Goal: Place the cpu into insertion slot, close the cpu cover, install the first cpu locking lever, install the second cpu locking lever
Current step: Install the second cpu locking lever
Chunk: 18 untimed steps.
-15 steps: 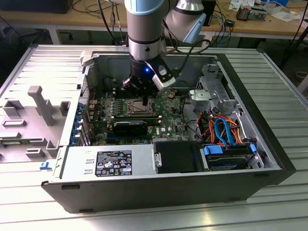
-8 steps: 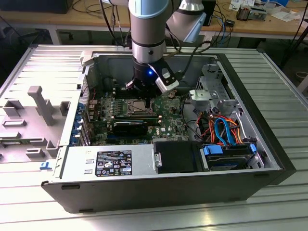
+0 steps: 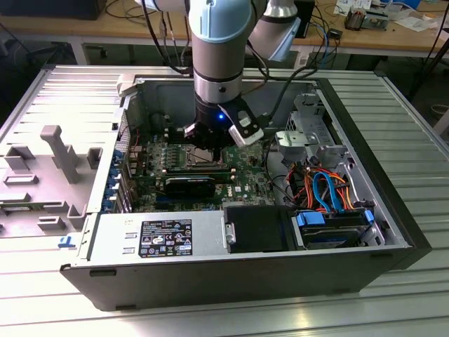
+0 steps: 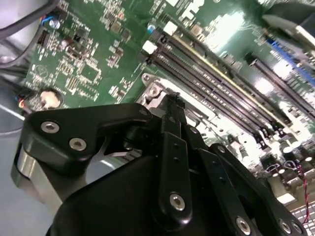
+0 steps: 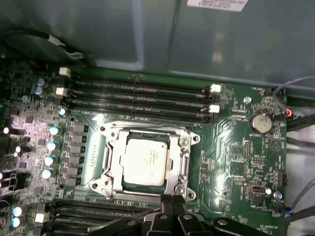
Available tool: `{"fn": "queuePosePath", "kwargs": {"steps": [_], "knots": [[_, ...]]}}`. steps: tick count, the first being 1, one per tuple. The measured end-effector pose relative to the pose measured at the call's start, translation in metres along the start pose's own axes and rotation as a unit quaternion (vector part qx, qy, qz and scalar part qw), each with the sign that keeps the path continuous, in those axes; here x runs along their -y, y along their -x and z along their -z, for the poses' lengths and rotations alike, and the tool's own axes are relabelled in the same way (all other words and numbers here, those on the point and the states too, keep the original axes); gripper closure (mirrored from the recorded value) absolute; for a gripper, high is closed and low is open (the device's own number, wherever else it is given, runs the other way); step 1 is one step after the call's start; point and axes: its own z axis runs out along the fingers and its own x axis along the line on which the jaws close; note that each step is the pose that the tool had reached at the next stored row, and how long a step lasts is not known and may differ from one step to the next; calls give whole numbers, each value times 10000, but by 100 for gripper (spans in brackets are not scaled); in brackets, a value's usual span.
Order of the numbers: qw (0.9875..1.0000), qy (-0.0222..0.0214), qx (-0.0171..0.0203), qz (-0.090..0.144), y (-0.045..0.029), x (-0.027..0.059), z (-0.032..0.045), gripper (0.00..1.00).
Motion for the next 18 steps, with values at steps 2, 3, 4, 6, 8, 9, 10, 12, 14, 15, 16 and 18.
{"fn": "queuePosePath", "kwargs": {"steps": [2,3,4,6,8,9,10,12,14,15,16,18], "knots": [[9997,226,24,-9,-6,54,7,89],[9995,319,35,-13,-10,85,11,89],[9993,378,42,-14,-15,121,15,89],[9990,440,48,-16,-28,190,22,89],[9985,538,59,-20,-42,242,25,89],[9982,592,65,-22,-47,258,25,89],[9979,651,71,-25,-56,278,24,89],[9973,727,79,-28,-82,303,20,89],[9969,776,85,-30,-108,315,13,89],[9967,801,88,-30,-123,321,9,89],[9965,831,91,-32,-145,331,2,89],[9962,870,95,-32,-164,349,-23,89]]}}
